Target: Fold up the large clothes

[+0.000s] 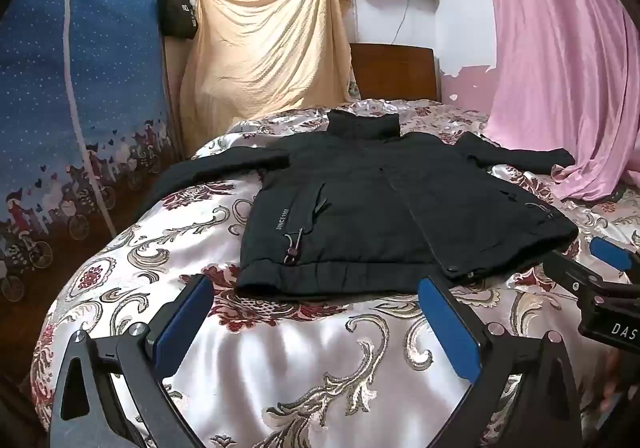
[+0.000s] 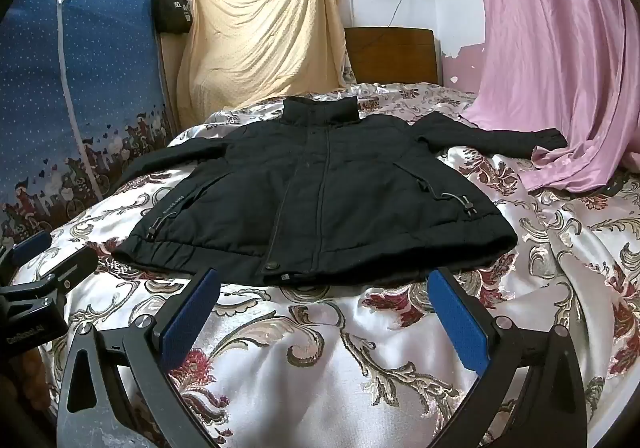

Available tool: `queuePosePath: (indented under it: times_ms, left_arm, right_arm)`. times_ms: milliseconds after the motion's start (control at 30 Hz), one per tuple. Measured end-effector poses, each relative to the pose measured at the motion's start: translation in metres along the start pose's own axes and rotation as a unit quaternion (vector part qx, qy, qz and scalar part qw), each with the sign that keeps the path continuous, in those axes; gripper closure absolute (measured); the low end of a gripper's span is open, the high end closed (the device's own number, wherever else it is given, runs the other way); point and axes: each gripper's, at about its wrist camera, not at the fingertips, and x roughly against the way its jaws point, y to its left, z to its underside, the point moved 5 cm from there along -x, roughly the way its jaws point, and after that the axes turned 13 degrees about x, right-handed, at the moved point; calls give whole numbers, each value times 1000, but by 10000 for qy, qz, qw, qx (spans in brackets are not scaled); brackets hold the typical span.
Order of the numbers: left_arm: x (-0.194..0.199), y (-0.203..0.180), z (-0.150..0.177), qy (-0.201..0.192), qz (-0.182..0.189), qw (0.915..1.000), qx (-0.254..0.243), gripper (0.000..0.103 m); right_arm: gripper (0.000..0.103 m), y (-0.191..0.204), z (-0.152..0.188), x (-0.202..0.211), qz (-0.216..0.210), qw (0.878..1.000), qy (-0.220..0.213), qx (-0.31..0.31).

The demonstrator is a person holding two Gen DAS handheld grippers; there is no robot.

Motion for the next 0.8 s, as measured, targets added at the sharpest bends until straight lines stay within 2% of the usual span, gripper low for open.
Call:
queuePosePath:
  times_ms: [800]
  left_arm:
    - [0,0,0,-7,11,10000,26,0]
  right_arm:
    - [1,0,0,0,-9,10000,-24,-10]
